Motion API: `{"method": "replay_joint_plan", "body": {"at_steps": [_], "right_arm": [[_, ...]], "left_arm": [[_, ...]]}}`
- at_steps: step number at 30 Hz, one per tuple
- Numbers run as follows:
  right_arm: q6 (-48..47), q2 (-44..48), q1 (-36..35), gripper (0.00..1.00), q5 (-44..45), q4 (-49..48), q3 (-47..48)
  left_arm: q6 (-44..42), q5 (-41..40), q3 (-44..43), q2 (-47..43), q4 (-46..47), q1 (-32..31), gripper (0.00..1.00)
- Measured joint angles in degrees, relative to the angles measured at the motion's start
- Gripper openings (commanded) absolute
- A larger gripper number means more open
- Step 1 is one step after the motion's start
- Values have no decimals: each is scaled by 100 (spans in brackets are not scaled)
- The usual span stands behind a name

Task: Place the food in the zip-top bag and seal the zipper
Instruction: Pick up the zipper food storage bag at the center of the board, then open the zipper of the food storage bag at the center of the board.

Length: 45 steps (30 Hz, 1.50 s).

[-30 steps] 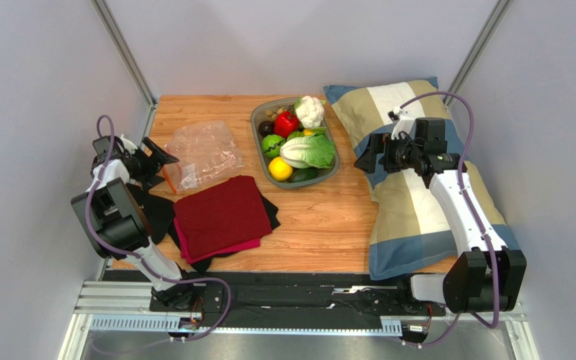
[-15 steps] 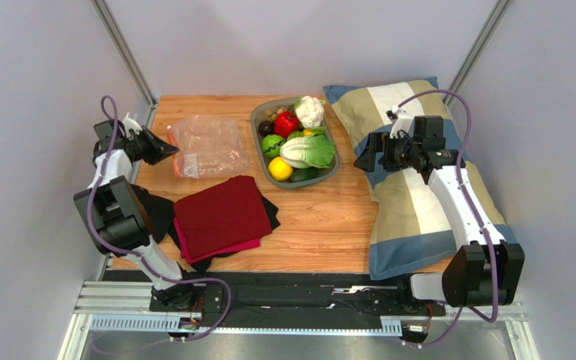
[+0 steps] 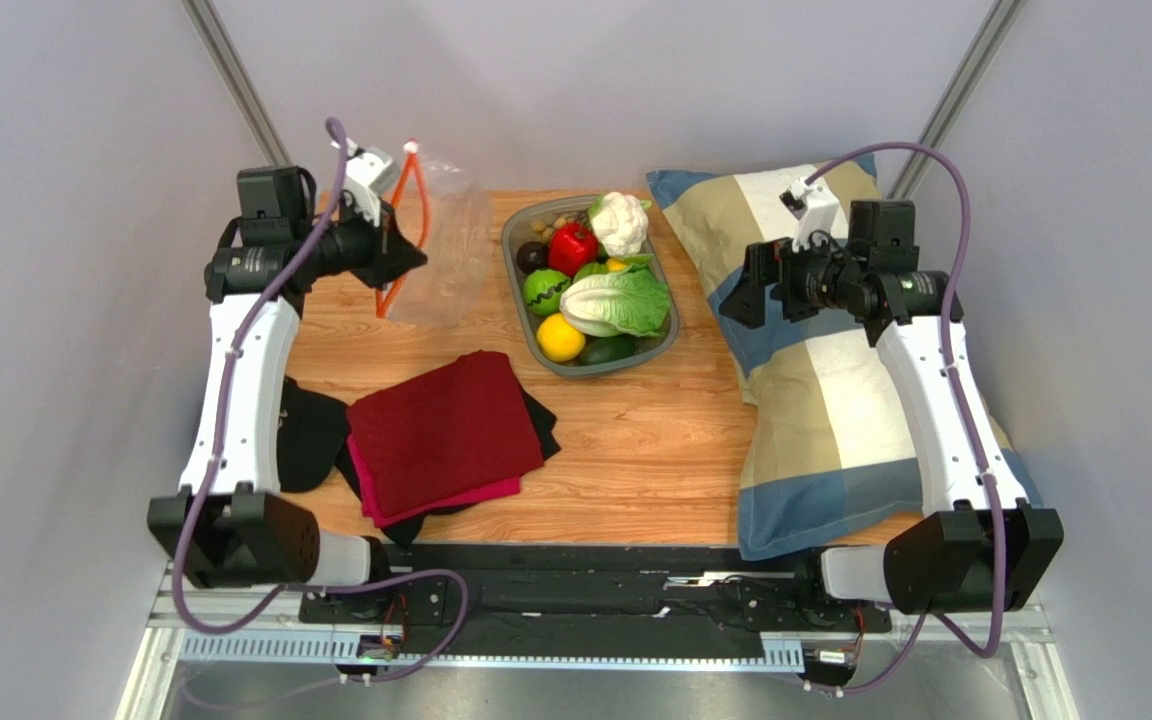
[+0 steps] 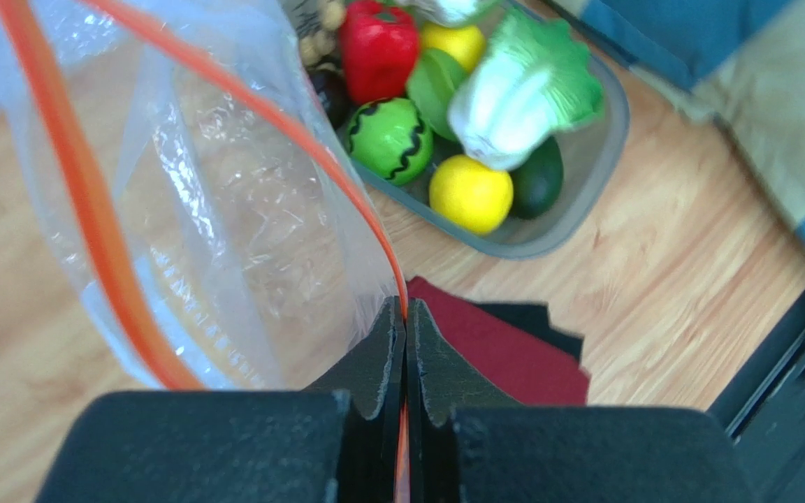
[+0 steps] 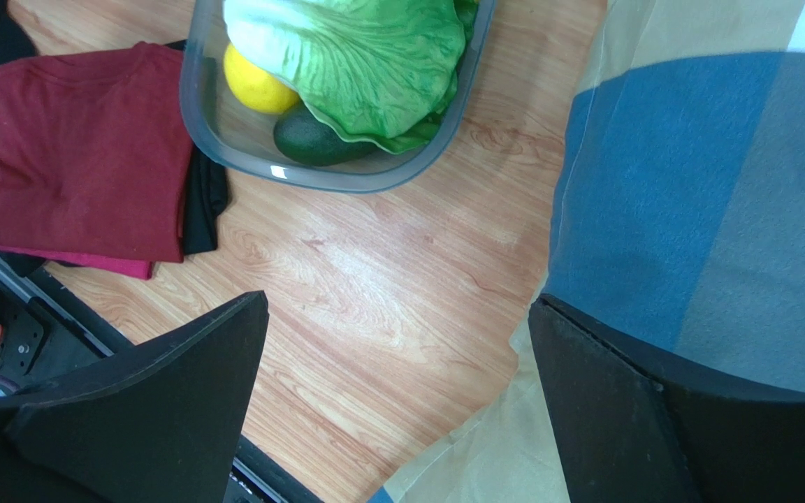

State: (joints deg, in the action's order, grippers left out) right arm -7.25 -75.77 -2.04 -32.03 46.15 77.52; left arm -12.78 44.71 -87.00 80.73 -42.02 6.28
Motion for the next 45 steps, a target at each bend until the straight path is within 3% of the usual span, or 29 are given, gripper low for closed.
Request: {"method": "replay_joint_plan", "body": {"at_steps": [10,17,22,26,35,40,45], "right_arm": [[31,57,0,100,-474,293,809],[-15,280,-2,96,-1027,295,861],[-227,315,-337,74,-1355,450,859],[-358,323,-1019,63,-1508,555,769],[-155,238,-2214,67,-1650,492,179],[-66,153,-2841,84,-1556,437,-201],[4,153,-3375,83,-1209,345,-584]], "left_arm": [[-3665,-509,-549,-1005,-2677,-2229,0],[-4977,-1215,-490,-942,-3327,-3821,0],[-5296,-1526,-472,-669,-3427,-4588,0],[-5394,-1690,-225,-570,-3379,-4948,0],[-5482,-1893,367,-625,-3056,-5718,0],[-5447,-1886,459,-754,-2750,-5860,0],[-5416,-1825,459,-826,-2570,-5945,0]]}}
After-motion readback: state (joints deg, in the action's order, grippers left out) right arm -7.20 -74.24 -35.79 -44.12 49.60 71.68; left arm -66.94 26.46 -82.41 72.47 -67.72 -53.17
